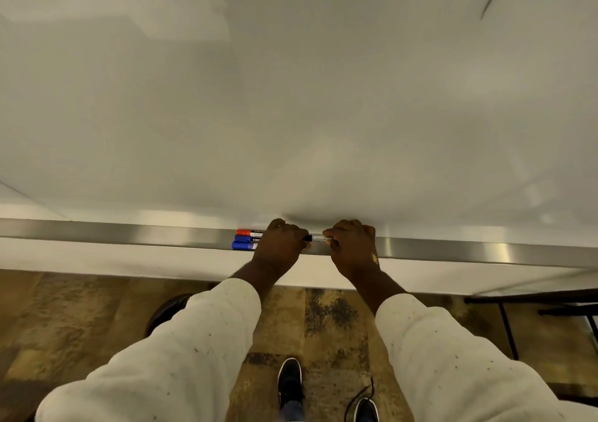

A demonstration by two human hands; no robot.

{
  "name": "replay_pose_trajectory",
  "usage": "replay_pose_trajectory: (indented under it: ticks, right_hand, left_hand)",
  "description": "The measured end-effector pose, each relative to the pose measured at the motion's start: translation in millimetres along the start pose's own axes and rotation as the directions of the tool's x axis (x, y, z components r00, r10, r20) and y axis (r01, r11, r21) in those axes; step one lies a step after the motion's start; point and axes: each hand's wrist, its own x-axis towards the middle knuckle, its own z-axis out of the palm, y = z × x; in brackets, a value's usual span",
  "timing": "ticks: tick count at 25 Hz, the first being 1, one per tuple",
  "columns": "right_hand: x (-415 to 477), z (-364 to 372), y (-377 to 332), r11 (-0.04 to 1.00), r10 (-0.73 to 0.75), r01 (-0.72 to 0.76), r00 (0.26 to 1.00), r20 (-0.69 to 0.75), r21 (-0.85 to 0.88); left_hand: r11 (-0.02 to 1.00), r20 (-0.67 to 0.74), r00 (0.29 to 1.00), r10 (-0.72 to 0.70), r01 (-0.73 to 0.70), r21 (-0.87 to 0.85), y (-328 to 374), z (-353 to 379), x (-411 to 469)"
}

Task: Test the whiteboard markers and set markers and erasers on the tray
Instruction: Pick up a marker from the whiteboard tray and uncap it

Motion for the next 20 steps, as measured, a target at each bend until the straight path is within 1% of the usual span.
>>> replay_pose_trajectory:
  ticks: [3,6,9,12,17,20]
  right_hand:
    - [1,16,-2,0.998,0.036,-0.033,0.998,0.046,-0.053]
    - [3,35,0,0.995,0.088,-0.085,0.994,0.066,-0.049]
    - [7,50,3,0.993,0.110,-0.106,0.991,0.074,-0.059]
    - [10,63,5,0.994,0.102,-0.098,0.992,0.080,-0.050]
    - [9,72,6,0.997,0.071,-0.065,0.986,0.148,-0.044]
    - [3,71,11,0.999,0.048,-0.049,0.988,0.144,0.009]
  left_hand:
    - [0.999,0.026,0.999,-0.027,0.026,0.029,-2,15,-2]
    - [0.999,0.001,1.000,-0.031,0.031,0.021,-6,29,-6]
    - [1.000,-0.048,0.999,0.011,-0.012,-0.020,-9,38,-8]
    - [0.999,-0.052,0.998,0.021,-0.024,-0.046,-10,51,-14]
    - [0.997,0.055,0.998,-0.022,0.026,-0.068,-4,59,-24]
    - [0.996,0.114,0.993,-0.037,0.046,-0.071,-2,55,-24]
